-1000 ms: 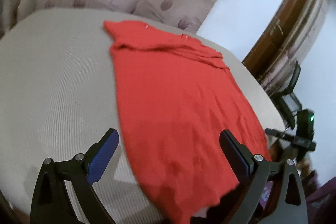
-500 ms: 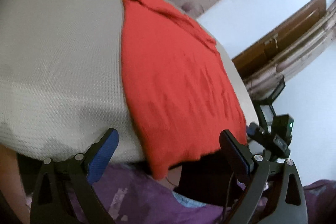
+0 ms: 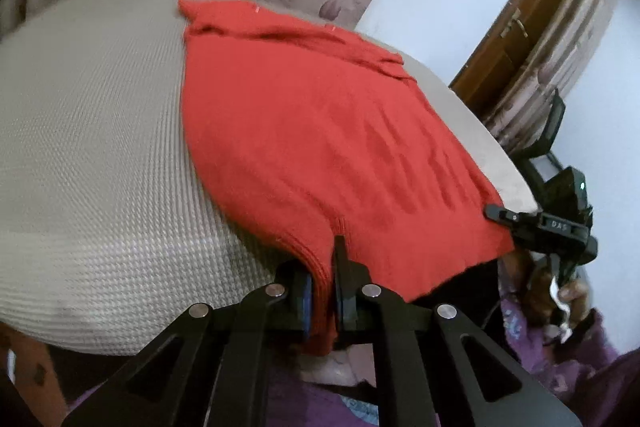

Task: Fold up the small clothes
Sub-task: 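Grasp the sweater hem with both grippers and lift it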

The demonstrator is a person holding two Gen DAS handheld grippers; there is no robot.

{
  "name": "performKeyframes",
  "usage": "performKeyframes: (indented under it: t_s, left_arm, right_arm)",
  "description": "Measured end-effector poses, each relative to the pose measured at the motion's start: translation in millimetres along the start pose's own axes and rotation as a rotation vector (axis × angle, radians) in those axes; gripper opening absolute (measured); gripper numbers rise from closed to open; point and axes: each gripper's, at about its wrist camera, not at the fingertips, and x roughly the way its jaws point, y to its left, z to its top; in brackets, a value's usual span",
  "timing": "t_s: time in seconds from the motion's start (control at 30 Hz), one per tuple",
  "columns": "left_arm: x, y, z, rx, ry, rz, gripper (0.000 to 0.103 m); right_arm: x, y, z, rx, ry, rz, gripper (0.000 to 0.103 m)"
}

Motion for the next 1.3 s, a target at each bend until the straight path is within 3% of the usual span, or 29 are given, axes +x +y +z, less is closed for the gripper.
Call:
performKeyframes:
  t_s: [0.2,0.57,0.67,0.77,1.0,1.3]
  left_arm:
    - [-6,-15,4,0.105,-0.038,0.077,0.008]
    - [-4,-20,4,0.151,-0.052,0.127,0.008]
    - [-4,-21,4,0.162,-0.055,0.136,0.008]
    - [-6,-22,4,0.170,-0.067,0.144,0.008]
    - [-18,-23,16,0.166,-0.109,0.115,0.008]
    - [-30,-17,51,0.077,-0.138,0.034,0.008]
  right_arm:
    - [-3,8,-2,-0.025,-0.010,-0.016,0.013]
    - [7,15,1,-0.065,0.025,-0.044,0.021]
    - [9,18,0,-0.082,0.032,-0.072,0.012]
    - [8,21,1,-0.096,0.023,-0.078,0.010]
    - [-11,31,13,-0.081,-0.021,0.029,0.010]
    - [-28,47,44,-0.063,-0.069,0.119,0.010]
